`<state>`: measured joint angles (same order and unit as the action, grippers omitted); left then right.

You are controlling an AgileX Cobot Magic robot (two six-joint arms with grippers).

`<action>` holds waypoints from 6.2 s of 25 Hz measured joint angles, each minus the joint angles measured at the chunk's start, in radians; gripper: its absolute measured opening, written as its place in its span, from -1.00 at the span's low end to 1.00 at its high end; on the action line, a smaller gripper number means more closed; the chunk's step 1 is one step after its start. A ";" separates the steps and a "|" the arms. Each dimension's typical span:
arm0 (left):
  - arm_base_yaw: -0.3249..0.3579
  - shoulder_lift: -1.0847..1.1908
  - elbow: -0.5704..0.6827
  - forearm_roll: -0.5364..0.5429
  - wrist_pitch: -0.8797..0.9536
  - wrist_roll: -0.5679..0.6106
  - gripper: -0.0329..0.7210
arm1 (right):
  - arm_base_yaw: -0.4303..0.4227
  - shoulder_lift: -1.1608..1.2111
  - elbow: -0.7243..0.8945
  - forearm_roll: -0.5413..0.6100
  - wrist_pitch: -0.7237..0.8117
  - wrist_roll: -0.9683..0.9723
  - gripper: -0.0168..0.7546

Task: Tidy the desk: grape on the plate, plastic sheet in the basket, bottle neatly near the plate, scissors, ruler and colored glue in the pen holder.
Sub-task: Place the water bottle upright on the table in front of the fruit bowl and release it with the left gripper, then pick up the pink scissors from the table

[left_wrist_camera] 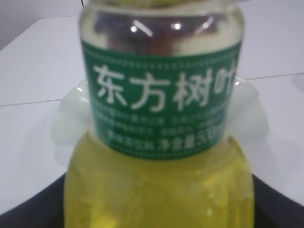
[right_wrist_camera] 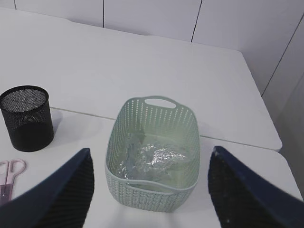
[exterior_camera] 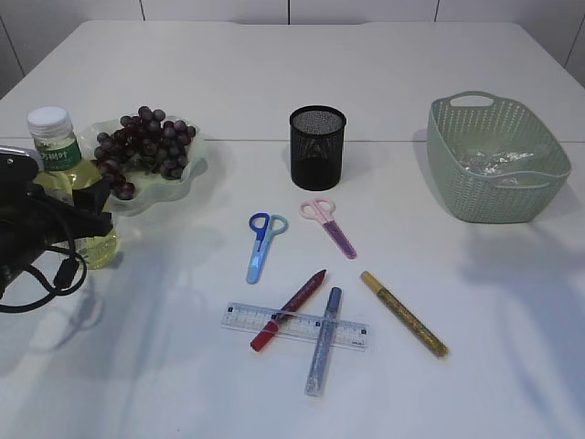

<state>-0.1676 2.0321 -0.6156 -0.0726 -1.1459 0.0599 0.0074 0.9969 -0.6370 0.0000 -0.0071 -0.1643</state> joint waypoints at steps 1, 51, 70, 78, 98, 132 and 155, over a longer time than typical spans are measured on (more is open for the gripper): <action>0.000 0.000 0.000 0.000 0.000 0.000 0.42 | 0.000 0.000 0.000 0.000 0.000 0.000 0.50; 0.000 -0.375 0.065 0.034 0.086 0.000 0.65 | 0.000 0.000 0.000 0.000 0.000 -0.002 0.50; 0.000 -0.980 0.070 0.038 0.883 0.000 0.58 | 0.000 0.000 -0.077 0.000 0.310 -0.002 0.50; 0.000 -1.191 0.070 0.026 1.261 0.000 0.48 | 0.000 0.000 -0.136 0.084 0.516 -0.002 0.50; 0.000 -1.287 -0.206 -0.014 1.964 -0.002 0.47 | 0.000 0.000 -0.141 0.255 0.894 -0.004 0.50; 0.000 -1.287 -0.215 -0.054 2.219 -0.120 0.43 | 0.004 0.227 -0.303 0.377 1.170 -0.061 0.50; 0.000 -1.287 -0.215 -0.054 2.272 -0.132 0.42 | 0.244 0.651 -0.711 0.347 1.199 -0.046 0.50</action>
<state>-0.1676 0.7448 -0.8304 -0.1267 1.1263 -0.0723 0.2511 1.6481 -1.3480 0.3471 1.1924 -0.2102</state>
